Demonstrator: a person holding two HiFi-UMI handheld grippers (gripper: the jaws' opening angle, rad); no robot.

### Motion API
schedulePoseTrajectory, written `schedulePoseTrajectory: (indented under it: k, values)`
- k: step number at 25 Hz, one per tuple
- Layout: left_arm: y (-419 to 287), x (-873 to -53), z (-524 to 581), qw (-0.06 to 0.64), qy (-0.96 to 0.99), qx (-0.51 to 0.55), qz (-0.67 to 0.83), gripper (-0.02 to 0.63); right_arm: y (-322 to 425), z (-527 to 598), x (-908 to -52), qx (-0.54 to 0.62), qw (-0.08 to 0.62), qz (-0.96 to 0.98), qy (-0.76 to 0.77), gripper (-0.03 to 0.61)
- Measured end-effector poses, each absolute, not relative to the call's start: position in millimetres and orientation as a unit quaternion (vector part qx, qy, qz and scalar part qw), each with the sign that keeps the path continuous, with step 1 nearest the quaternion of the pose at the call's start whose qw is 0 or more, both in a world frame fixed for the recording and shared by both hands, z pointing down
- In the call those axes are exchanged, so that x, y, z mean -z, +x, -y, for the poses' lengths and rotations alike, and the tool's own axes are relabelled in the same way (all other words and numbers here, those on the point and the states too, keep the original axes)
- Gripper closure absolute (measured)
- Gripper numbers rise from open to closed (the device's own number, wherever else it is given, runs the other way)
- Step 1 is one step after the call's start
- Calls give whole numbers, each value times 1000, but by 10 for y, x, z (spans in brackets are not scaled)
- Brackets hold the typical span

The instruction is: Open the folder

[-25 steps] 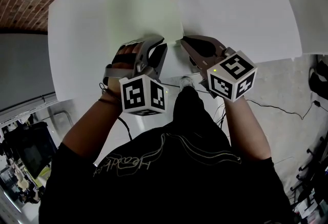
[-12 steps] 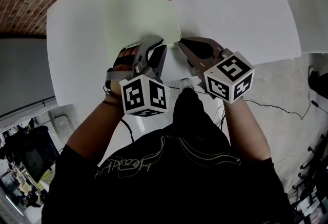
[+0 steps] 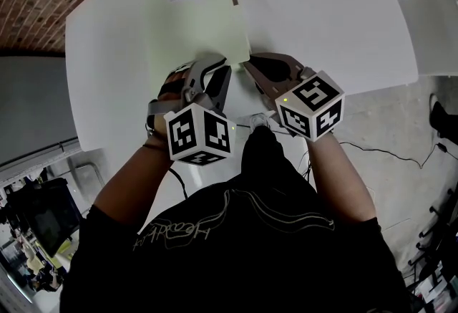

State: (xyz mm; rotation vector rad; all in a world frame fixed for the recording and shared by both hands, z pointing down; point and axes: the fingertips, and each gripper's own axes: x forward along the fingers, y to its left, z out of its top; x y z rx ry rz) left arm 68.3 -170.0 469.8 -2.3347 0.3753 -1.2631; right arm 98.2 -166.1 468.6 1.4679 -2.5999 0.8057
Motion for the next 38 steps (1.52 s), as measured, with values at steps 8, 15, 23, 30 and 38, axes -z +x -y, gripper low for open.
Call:
schedulePoseTrajectory:
  k: [8, 15, 23, 30, 38]
  values:
    - [669, -4649, 1716, 201, -855, 459, -137, 577, 968, 1792, -4759, -243, 65, 842, 478, 577]
    - [660, -4656, 1722, 191, -857, 463, -124, 578, 957, 1815, -4839, -243, 89, 840, 477, 577]
    - [629, -4655, 1720, 166, -861, 464, -123, 581, 931, 1800, -4895, -250, 97, 836, 478, 577]
    - [626, -4620, 1730, 145, -868, 458, -127, 586, 925, 1793, -4884, -238, 103, 833, 488, 577]
    - [601, -4585, 1762, 132, -869, 458, -133, 591, 903, 1800, -4898, -239, 109, 834, 486, 577]
